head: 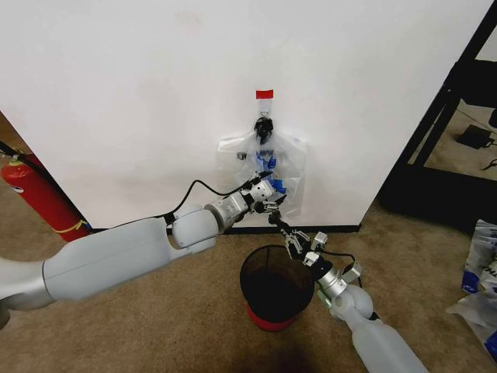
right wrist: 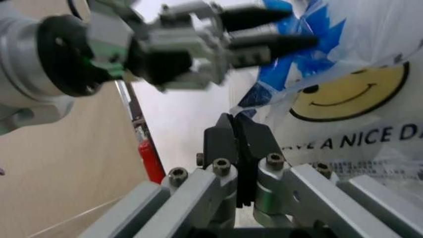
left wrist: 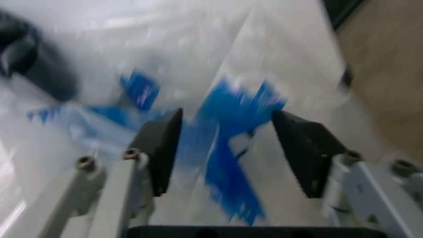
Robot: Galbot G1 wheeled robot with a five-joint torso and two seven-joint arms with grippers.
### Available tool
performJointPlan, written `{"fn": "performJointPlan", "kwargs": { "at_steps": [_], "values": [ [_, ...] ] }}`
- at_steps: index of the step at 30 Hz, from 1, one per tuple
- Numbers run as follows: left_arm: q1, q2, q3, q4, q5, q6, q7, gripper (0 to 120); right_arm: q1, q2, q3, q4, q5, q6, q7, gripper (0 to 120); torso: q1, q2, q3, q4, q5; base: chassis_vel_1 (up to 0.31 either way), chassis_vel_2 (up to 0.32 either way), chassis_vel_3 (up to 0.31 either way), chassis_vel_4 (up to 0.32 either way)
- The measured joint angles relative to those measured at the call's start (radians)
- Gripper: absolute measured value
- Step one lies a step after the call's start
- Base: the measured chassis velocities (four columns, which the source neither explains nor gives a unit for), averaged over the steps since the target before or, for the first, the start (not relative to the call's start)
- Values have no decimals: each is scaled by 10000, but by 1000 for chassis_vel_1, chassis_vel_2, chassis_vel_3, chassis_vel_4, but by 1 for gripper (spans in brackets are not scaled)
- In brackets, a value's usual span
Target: Pick up the garbage bag from the wall and place it over the trash bin.
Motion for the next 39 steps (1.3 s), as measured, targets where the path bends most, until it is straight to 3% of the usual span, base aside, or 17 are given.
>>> {"fn": "performJointPlan", "kwargs": {
  "at_steps": [5,12,19,21,24,28,29,33,35,39],
  "values": [
    [-352,-210,357,-9,-42,1481,-763,33,-3,40,-54,88,-69,20,-54,0,0,0,0,0,1,0,0,0,0],
    [-557,-132,385,-622,-319,3028,-1127,22,-35,-70,-6,196,-77,26,-83,0,0,0,0,0,0,0,0,0,0],
    [-581,39,280,-909,-560,3045,-1338,0,-52,-124,31,218,-72,30,-83,0,-1,0,0,0,0,0,0,0,0],
    [-557,68,238,-949,-603,2977,-1391,0,-48,-127,35,198,-73,34,-83,0,-1,0,-1,0,0,0,0,0,0],
    [-270,190,-57,-1117,-869,2590,-1608,0,-16,-124,45,29,-73,87,-53,0,-1,0,-1,0,-1,0,0,0,0],
    [646,499,-778,-1225,-1237,1086,-1699,0,-1,-116,9,-160,-60,248,145,0,-1,0,-1,-1,-2,0,0,0,0],
    [646,499,-778,-1225,-1237,1086,-1699,0,-1,-116,9,-160,-60,248,145,0,-1,0,-1,-1,-2,0,0,0,0],
    [2389,768,-2102,-930,-1666,-1603,-1611,0,-11,-204,-161,-147,-50,341,425,0,-1,0,-1,0,-5,0,0,0,0],
    [2747,779,-2408,-877,-1783,-2083,-1540,0,-6,-215,-190,-128,-49,342,457,0,-1,0,-1,1,-2,0,0,0,0],
    [4169,766,-3609,-784,-2482,-3785,-1095,0,5,-283,-325,8,-47,355,528,0,-1,0,-1,2,-1,0,0,0,0]
  ]
}}
